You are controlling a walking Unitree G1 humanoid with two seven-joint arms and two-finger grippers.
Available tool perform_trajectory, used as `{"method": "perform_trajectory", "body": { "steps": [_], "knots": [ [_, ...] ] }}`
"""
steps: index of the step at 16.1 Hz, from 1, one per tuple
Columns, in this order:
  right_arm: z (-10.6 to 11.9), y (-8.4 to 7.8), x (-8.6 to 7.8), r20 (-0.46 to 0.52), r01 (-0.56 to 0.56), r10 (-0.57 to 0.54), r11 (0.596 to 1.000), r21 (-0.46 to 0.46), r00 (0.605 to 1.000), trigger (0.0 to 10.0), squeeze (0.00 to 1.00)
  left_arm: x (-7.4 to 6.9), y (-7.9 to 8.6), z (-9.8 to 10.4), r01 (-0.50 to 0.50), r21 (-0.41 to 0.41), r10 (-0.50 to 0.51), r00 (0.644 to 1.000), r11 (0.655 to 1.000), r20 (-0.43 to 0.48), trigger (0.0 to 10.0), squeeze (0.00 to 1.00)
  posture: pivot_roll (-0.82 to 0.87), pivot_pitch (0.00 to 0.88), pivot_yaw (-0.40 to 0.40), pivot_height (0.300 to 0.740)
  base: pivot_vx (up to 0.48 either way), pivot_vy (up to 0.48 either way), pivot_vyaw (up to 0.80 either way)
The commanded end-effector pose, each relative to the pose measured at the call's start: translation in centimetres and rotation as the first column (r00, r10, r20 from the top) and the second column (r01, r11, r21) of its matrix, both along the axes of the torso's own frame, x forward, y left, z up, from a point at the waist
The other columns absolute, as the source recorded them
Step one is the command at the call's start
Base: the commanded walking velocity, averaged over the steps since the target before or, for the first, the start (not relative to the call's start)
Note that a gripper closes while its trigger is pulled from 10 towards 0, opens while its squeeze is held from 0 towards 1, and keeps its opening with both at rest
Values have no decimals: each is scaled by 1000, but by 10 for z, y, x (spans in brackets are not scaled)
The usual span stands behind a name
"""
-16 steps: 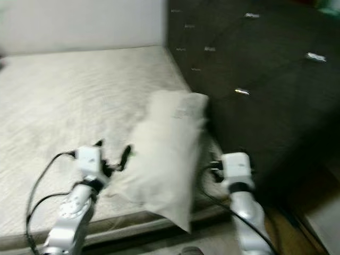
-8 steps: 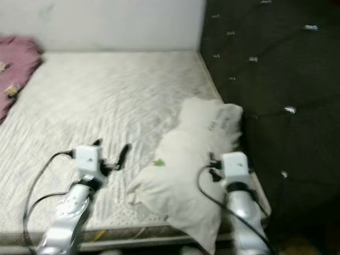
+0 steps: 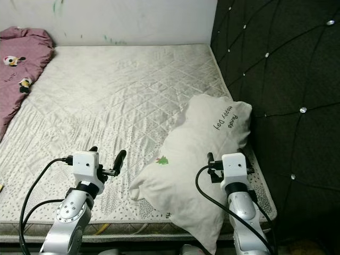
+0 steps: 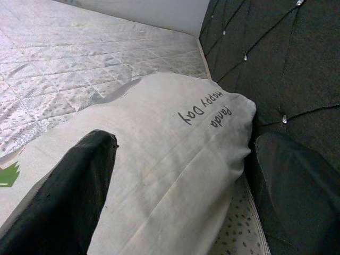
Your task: Clean up the room
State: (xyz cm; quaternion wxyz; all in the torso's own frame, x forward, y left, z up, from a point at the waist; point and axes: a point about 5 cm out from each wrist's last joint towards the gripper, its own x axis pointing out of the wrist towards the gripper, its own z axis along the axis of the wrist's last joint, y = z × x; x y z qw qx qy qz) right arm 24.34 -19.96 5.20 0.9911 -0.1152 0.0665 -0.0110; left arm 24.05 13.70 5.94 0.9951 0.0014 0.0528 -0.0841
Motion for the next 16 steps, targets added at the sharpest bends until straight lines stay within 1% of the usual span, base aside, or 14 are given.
{"method": "perform_trajectory", "body": {
  "steps": [1,4,8,10,13,15,16],
  "knots": [
    [0,2,2,-2,-4,4,1000,12,1000,10000,0,1,2,2,-1,22,1,1000,1000,9,10000,0,-56,18,17,740,0,0,0],
    [0,2,1,-2,-3,3,1000,12,1000,10000,0,1,-1,3,19,16,-19,1000,1000,11,10000,0,-56,17,18,740,0,0,0],
    [-1,1,0,-5,0,0,1000,10,1000,10000,0,0,-2,3,24,19,-25,1000,1000,12,10000,0,-62,20,21,740,0,-262,0],
    [-1,0,0,-4,0,0,1000,6,1000,10000,0,0,-2,3,18,-9,-18,1000,1000,8,10000,0,-62,21,18,740,0,0,0],
    [-1,0,0,-5,-2,2,1000,3,1000,10000,0,0,-2,1,6,-27,-7,1000,1000,-7,10000,0,-61,21,15,740,0,0,0],
    [-1,0,1,-7,-3,4,1000,1,1000,10000,0,0,-3,2,8,-30,-8,1000,1000,-3,10000,0,-64,21,14,740,0,0,0],
    [-1,0,0,-7,-3,3,1000,0,1000,10000,0,0,-3,2,13,-15,-13,1000,1000,1,10000,0,-66,22,15,740,0,0,0]
  ]
}}
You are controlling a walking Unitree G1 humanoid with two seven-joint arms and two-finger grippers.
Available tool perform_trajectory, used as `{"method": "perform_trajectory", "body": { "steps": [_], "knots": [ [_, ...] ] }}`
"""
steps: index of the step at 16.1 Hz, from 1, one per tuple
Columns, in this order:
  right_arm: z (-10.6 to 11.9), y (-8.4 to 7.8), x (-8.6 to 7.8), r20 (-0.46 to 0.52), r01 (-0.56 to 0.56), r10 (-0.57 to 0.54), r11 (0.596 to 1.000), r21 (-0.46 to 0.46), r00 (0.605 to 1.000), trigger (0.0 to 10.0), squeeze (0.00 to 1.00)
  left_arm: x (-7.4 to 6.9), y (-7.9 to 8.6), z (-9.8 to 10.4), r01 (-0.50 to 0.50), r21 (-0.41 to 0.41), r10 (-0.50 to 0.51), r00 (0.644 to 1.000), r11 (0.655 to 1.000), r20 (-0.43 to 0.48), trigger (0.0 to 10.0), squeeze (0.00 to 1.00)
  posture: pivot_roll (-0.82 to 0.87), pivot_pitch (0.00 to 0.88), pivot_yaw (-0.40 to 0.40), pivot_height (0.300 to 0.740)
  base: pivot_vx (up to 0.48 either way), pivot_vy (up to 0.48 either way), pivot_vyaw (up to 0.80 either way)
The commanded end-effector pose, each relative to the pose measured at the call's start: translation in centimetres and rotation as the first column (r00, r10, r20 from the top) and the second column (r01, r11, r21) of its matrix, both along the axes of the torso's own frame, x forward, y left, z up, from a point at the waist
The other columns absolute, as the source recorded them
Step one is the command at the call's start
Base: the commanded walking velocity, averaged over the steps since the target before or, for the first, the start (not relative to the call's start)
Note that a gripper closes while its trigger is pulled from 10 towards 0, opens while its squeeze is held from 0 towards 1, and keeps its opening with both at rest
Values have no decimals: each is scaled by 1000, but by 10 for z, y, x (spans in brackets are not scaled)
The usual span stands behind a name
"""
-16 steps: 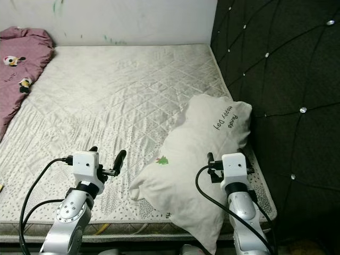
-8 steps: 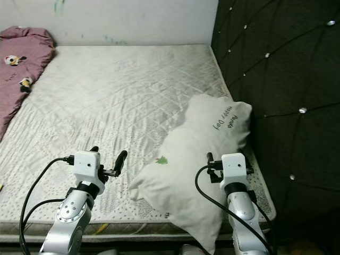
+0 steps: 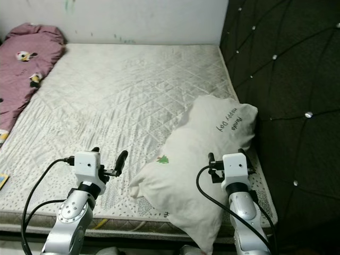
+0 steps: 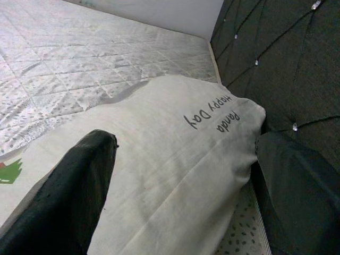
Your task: Clean up the room
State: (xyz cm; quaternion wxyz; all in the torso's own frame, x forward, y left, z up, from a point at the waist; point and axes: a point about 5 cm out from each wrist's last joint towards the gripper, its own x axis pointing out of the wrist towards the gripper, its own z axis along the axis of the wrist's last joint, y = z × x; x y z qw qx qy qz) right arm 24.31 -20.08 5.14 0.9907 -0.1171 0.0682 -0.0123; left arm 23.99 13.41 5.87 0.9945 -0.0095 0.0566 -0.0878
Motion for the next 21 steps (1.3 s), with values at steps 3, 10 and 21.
{"method": "perform_trajectory", "body": {
  "steps": [3,10,21],
  "knots": [
    [-1,1,0,-5,-6,6,1000,1,1000,10000,0,0,-2,3,22,10,-22,1000,1000,16,10000,0,-68,23,13,740,0,0,0],
    [0,1,1,-7,-3,3,1000,5,1000,10000,0,0,-4,4,34,3,-34,999,999,18,10000,0,-67,23,12,740,0,-306,-166],
    [-1,2,2,-11,-10,10,1000,3,1000,10000,0,1,-1,3,12,-7,-12,1000,1000,14,10000,0,-59,21,10,740,0,-99,0]
  ]
}}
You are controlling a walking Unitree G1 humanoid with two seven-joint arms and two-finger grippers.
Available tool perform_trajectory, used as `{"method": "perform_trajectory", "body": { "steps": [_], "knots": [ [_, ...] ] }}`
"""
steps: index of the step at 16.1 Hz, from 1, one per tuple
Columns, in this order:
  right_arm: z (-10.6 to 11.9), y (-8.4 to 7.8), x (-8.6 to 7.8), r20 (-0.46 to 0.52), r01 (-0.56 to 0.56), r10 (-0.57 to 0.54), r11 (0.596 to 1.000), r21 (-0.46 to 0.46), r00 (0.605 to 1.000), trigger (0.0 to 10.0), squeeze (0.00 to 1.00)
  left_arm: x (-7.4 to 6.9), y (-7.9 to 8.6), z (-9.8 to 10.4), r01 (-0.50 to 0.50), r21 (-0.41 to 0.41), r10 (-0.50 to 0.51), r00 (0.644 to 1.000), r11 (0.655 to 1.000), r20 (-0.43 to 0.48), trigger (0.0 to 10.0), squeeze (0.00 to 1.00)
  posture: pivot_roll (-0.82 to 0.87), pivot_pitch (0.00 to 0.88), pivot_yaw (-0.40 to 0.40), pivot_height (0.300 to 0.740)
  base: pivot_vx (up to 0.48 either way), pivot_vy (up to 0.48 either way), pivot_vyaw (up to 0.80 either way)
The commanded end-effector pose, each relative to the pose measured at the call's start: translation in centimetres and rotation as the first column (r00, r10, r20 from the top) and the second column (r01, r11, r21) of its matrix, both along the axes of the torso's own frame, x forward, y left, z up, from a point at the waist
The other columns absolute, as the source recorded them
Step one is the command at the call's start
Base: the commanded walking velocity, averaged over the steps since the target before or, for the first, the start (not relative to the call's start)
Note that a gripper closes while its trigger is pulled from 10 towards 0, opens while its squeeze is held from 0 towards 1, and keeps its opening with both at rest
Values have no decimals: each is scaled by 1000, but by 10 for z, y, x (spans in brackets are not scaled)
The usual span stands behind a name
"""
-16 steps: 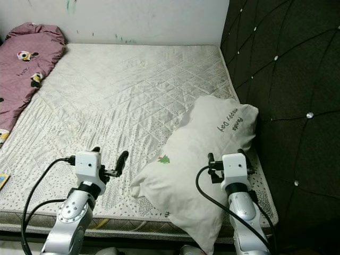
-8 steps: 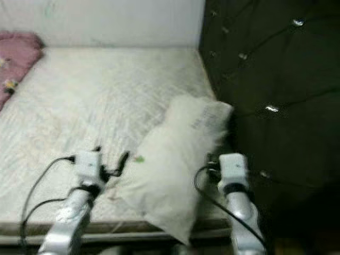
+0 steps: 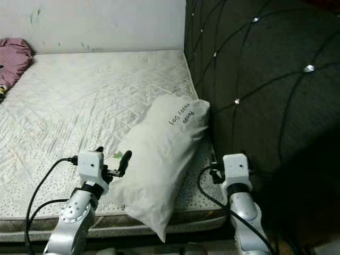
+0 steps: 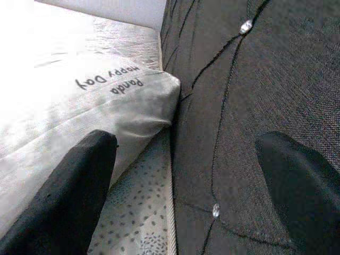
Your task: Clean up the room
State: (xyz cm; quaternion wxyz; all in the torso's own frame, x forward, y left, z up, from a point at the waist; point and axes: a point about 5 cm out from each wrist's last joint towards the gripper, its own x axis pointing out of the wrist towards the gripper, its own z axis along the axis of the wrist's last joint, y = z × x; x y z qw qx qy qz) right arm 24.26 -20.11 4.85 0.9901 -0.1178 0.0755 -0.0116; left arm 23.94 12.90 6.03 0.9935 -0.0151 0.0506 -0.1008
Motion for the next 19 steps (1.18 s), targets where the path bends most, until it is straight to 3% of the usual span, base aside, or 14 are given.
{"method": "perform_trajectory", "body": {
  "steps": [1,10,14,19],
  "knots": [
    [1,2,3,5,-12,12,1000,5,1000,10000,0,1,5,1,-18,6,18,1000,1000,2,10000,0,-57,19,10,740,0,0,0],
    [4,3,4,14,-17,17,1000,26,1000,10000,0,-2,17,3,-74,49,73,997,996,18,10000,0,-49,31,3,740,0,0,0],
    [5,2,-10,12,-26,26,997,67,1000,10000,0,-22,38,3,-176,94,176,984,980,15,10000,0,-40,71,-9,740,0,0,0],
    [5,2,-8,9,-36,36,997,71,999,10000,0,-22,41,1,-208,102,208,978,973,5,10000,0,-39,78,-16,682,0,0,0]
  ]
}}
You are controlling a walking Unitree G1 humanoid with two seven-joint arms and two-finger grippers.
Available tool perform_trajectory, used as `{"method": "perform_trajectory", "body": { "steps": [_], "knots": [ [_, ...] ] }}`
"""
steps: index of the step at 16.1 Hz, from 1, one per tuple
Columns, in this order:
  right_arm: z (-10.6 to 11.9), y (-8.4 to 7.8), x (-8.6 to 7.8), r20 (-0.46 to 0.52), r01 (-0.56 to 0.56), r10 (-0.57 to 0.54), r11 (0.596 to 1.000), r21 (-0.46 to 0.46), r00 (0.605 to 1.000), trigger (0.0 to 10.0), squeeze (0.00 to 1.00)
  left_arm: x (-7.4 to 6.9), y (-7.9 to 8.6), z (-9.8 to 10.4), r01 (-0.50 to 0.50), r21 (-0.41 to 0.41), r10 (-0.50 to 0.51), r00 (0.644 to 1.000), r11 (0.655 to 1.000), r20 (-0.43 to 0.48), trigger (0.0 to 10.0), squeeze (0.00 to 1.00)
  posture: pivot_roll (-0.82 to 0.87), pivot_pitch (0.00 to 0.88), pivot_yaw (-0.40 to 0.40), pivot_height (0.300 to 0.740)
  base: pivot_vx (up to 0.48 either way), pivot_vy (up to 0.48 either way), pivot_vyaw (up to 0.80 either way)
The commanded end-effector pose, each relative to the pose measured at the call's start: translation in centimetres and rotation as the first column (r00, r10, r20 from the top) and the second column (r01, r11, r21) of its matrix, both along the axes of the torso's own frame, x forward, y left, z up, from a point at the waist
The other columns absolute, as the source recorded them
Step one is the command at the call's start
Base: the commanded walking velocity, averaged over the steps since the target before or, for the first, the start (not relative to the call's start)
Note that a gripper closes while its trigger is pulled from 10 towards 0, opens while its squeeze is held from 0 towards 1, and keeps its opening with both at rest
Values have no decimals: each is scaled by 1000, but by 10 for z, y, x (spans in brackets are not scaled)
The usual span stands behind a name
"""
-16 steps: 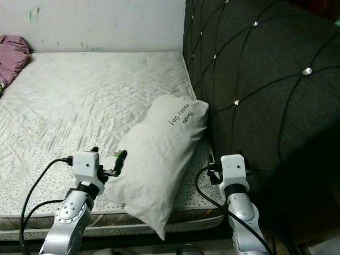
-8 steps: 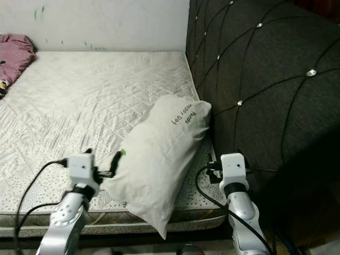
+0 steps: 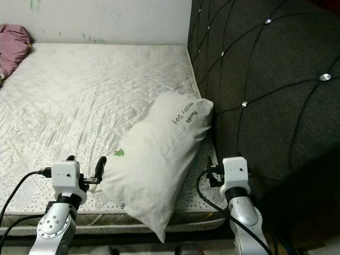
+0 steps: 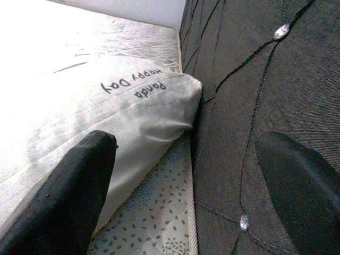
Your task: Clean up the room
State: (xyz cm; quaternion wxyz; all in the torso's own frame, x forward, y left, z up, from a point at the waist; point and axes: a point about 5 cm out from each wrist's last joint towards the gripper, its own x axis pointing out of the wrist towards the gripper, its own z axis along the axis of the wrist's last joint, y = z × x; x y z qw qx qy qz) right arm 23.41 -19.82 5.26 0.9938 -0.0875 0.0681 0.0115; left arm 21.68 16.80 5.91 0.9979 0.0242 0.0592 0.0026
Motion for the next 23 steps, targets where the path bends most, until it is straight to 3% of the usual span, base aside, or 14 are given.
{"method": "perform_trajectory", "body": {
  "steps": [1,5,20,23],
  "knots": [
    [1,-1,1,-3,6,-6,1000,8,1000,10000,0,1,3,3,-16,10,16,1000,1000,2,10000,0,-39,72,-16,667,0,0,0],
    [1,-2,0,-9,9,-9,1000,10,1000,10000,0,2,0,5,1,25,-2,1000,1000,21,10000,0,-45,59,-18,628,0,0,0],
    [6,3,13,-3,-64,64,997,-35,998,10000,0,15,-2,15,-7,-22,7,999,1000,32,10000,0,-41,91,-26,628,0,0,0],
    [9,6,10,-16,-107,106,994,-37,994,10000,0,8,2,17,-27,-21,28,999,999,27,10000,0,-41,138,-38,628,0,0,800]
  ]
}}
